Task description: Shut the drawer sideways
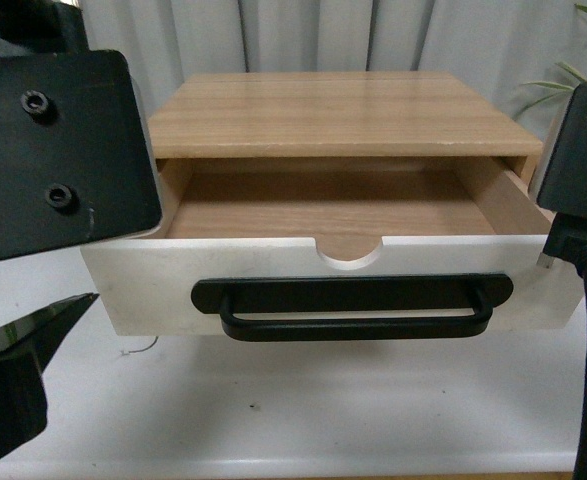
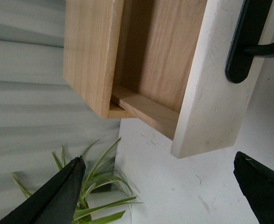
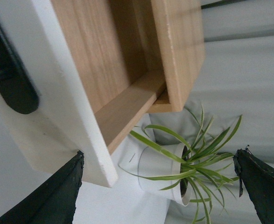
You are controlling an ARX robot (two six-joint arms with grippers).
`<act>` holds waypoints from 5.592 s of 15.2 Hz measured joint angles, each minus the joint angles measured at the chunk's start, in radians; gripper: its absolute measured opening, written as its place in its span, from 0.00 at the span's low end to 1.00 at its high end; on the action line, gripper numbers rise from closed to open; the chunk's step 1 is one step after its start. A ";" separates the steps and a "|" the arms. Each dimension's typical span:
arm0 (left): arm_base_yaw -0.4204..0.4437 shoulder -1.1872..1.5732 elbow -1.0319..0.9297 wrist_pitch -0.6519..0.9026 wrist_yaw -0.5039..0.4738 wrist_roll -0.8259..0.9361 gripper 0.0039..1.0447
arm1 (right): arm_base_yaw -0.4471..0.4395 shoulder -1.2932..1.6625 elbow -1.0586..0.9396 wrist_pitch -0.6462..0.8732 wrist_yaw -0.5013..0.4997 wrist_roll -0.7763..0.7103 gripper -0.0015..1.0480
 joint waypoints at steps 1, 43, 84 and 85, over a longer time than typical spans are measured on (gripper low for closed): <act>-0.002 0.019 -0.003 0.024 0.000 -0.007 0.94 | 0.001 0.013 0.000 -0.001 0.000 0.006 0.94; -0.027 0.604 0.258 0.513 -0.169 -0.085 0.94 | -0.064 0.401 0.345 0.000 -0.007 0.009 0.94; 0.471 -1.076 -0.486 -0.136 0.262 -1.162 0.01 | -0.332 -1.114 -0.488 -0.270 -0.210 1.238 0.02; 0.471 -1.076 -0.489 -0.139 0.261 -1.162 0.01 | -0.332 -1.159 -0.487 -0.339 -0.209 1.239 0.02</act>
